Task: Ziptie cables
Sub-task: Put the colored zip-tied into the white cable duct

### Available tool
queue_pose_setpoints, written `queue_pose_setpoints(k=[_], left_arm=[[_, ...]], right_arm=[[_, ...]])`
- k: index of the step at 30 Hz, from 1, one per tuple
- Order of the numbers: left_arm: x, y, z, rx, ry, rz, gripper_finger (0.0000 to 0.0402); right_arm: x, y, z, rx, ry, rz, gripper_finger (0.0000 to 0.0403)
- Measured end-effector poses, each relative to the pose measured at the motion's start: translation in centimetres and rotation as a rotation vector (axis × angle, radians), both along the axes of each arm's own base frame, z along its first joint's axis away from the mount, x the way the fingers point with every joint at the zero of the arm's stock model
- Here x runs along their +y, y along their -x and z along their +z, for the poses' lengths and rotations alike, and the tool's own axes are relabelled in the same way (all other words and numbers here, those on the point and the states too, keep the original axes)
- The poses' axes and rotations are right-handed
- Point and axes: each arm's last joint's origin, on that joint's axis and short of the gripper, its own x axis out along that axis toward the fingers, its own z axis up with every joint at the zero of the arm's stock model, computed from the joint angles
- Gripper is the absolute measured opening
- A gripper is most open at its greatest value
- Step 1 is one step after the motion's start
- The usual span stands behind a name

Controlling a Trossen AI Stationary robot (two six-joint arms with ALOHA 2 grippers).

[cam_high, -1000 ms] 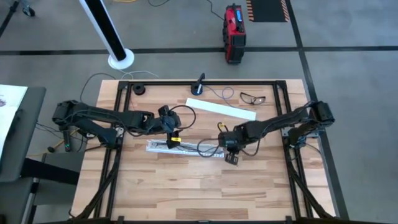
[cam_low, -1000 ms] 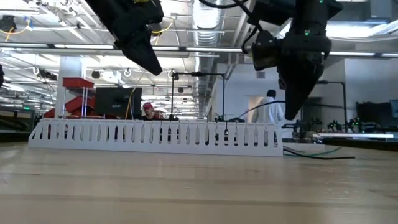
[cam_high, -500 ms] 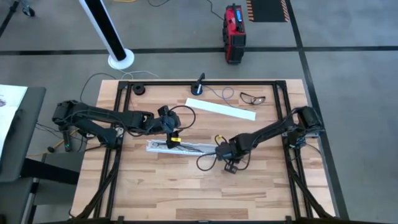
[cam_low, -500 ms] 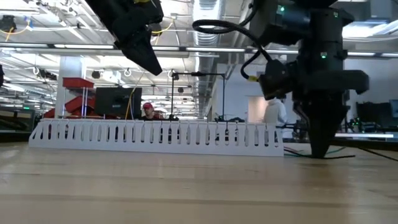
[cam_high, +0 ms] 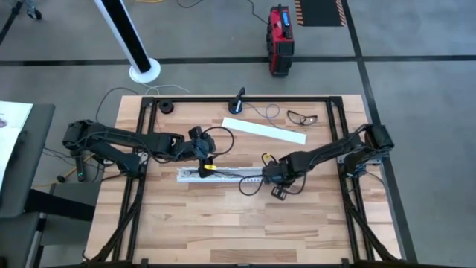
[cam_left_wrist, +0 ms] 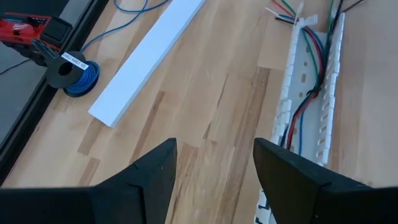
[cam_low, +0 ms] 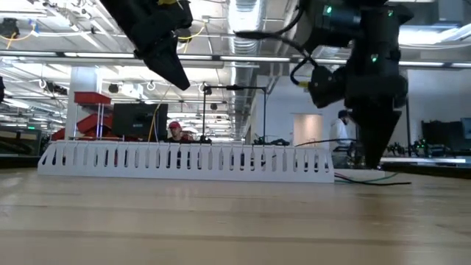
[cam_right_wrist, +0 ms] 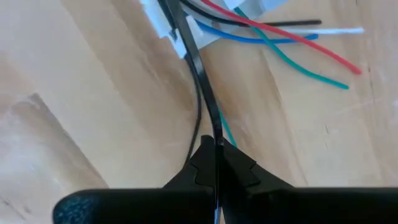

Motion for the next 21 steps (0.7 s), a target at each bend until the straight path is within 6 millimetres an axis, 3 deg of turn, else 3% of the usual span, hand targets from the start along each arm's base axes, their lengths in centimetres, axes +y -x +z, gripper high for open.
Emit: queue_pose_setpoints(k=[14,21], left_arm=[[0.0,0.1,-0.1,0.018,-0.001,0.0,0.0207],[0.0,0.2,-0.2,0.03,-0.002,-0.001,0.0207]], right_arm=[[-1.7,2.0,-3.1,0.093,-0.011,-0.081,0.0],[-1.8,2.2,-3.5,0.093,-0.027,-0.087,0.0]])
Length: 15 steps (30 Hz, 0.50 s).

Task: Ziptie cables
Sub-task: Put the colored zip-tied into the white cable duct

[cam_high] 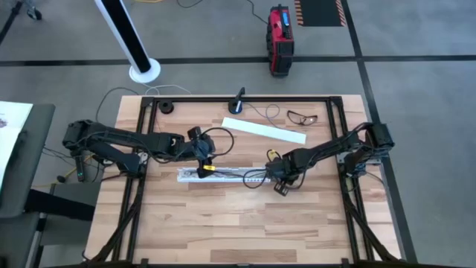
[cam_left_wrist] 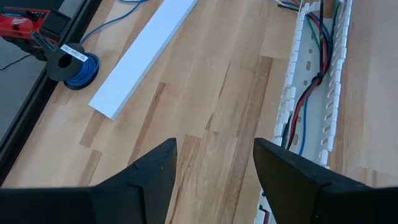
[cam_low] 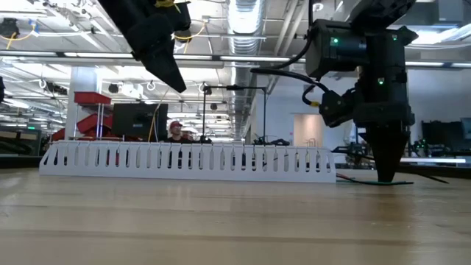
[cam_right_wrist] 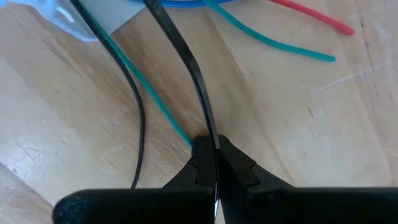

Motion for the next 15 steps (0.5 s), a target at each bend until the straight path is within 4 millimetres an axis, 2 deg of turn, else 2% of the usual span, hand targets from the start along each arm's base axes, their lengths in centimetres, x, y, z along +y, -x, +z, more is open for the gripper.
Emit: queue_pose_setpoints(k=[15], left_arm=[[0.0,0.2,-0.1,0.023,-0.004,-0.002,0.0207]], right_arm=[[1.6,0.4,-0.1,0.022,-0.016,-0.01,0.0]])
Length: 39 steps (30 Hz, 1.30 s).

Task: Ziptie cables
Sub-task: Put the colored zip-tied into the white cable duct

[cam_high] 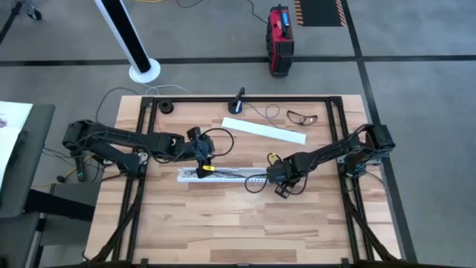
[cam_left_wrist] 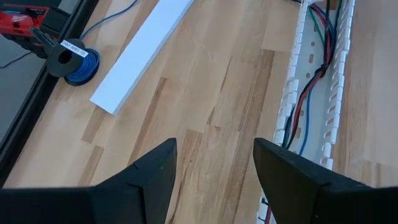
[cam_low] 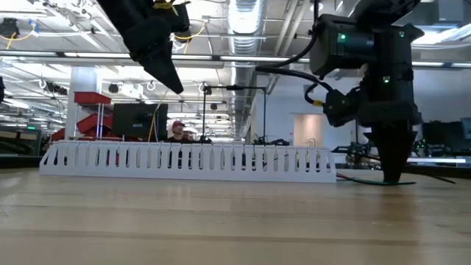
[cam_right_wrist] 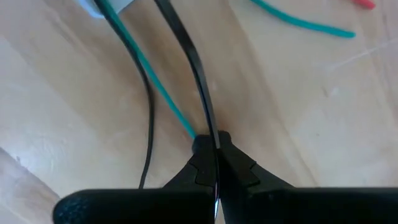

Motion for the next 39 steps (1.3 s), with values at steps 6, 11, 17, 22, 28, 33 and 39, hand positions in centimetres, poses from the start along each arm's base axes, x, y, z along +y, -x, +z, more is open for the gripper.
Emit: queue_pose_setpoints(k=[6,11,17,22,28,33,39], left_arm=[[0.0,0.3,-0.2,0.043,-0.003,0.0,0.0207],[0.0,0.6,-0.4,0.075,-0.005,0.001,0.0207],[-0.6,-1.0,0.1,-0.083,0.181,-0.104,0.0207],[-0.7,-2.8,-1.6,-0.064,0.191,-0.137,0.0207],[-0.9,-4.7,-5.1,0.035,0.234,-0.168,0.0207],[-1.3,-6.0,-7.8,0.079,0.272,-0.195,0.0207],[-1.2,-6.5,-9.7,0.147,0.257,-0.218,0.0207]], right_arm=[[0.4,0.5,0.0,0.053,-0.048,-0.004,0.0],[1.3,0.8,0.0,0.064,-0.073,0.039,0.0022],[1.7,0.9,0.0,0.07,-0.09,0.014,0.0076],[2.0,0.8,0.4,0.059,-0.101,-0.042,0.0096],[3.5,1.5,4.5,-0.107,-0.011,-0.044,0.0098],[4.3,4.0,6.6,-0.077,0.02,-0.068,0.0098],[4.9,6.8,9.5,-0.155,0.046,-0.117,0.0098]])
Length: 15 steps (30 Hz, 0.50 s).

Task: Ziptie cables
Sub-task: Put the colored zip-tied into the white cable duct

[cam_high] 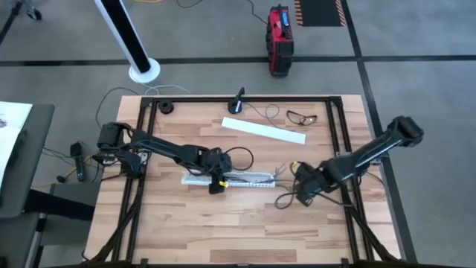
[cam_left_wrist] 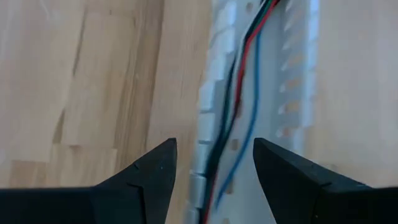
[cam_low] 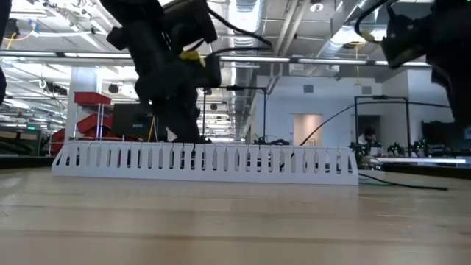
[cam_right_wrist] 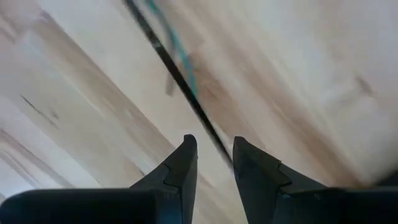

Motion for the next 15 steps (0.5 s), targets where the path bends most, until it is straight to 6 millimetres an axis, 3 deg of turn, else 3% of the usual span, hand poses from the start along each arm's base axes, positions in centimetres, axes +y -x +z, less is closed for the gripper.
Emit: queue_pose_setpoints(k=[8,12,15], left_arm=[[0.4,0.0,-1.0,0.049,-0.024,-0.02,0.0207],[0.9,0.5,-1.5,0.059,-0.023,0.002,0.0207],[1.3,1.1,-2.1,0.061,-0.01,0.026,0.0207]], right_arm=[[-0.7,4.2,2.4,0.043,0.049,-0.162,0.0097],[-1.2,4.4,3.0,-0.065,0.09,-0.255,0.0097],[-2.5,3.2,3.4,-0.215,0.152,-0.392,0.0085]])
